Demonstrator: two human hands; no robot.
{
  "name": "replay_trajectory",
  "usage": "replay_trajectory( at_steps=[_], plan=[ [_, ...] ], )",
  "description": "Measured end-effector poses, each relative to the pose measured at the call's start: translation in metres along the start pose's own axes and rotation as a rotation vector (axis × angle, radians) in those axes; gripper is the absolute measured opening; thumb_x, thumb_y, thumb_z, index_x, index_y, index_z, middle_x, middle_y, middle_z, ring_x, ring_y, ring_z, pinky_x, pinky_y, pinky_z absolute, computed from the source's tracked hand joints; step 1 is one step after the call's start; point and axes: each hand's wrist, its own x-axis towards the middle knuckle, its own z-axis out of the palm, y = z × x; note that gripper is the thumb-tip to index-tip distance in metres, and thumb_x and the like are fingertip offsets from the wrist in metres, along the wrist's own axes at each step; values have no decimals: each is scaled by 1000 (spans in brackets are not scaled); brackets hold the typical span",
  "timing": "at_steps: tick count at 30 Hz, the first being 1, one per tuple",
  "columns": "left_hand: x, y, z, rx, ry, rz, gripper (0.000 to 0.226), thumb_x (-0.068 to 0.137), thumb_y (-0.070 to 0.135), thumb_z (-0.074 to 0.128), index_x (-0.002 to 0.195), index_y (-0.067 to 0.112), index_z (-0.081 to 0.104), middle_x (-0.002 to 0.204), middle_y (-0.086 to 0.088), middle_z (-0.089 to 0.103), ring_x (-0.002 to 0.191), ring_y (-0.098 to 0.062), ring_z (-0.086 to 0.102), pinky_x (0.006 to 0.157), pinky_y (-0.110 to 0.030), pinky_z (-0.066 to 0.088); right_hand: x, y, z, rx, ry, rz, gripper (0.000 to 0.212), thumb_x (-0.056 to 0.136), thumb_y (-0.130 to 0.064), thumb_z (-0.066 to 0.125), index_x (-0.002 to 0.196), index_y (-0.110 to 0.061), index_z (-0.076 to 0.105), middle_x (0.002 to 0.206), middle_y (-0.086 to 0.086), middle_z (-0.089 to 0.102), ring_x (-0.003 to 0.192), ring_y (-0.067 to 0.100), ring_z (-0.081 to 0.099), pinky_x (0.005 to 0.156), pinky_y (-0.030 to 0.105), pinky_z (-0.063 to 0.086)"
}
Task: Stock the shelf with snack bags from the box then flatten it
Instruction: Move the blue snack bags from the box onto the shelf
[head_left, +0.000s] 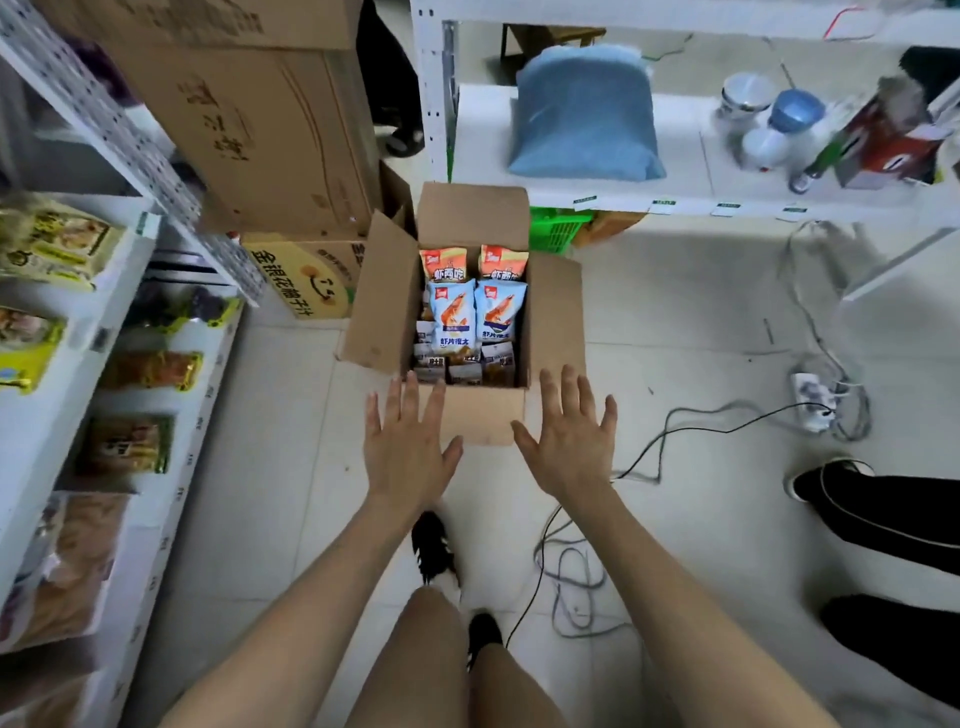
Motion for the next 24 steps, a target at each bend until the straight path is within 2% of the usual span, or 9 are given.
replay_trajectory(
  at_steps=[5,9,15,24],
  plan=[
    [84,-11,16,-27,-53,39,74,97,59,31,157,26,1,164,-12,1,151,-30,-1,121,-50,2,70,-4,15,13,-63,69,77,97,-63,21,157,-22,-5,165,6,-5,152,24,1,119,52,4],
    [162,-18,45,-39,-63,46,75,96,59,37,156,26,7,164,-13,4,151,-33,1,121,-50,3,138,-5,39,31,-67,116,77,97,-62,22,157,-20,-2,165,8,-1,152,26,4,120,51,8],
    [249,-22,106,-94,-87,-3,79,95,61,38,156,27,2,164,-11,2,151,-32,0,120,-47,1,220,-5,100,96,-112,143,78,97,-64,24,157,-19,1,165,7,2,152,27,7,121,47,11],
    [372,-36,272,-232,-99,-97,93,91,66,42,155,21,-9,165,-9,4,151,-28,5,121,-44,8,352,2,256,311,-135,203,81,95,-62,39,156,-20,6,164,5,11,148,27,19,117,44,24]
  ],
)
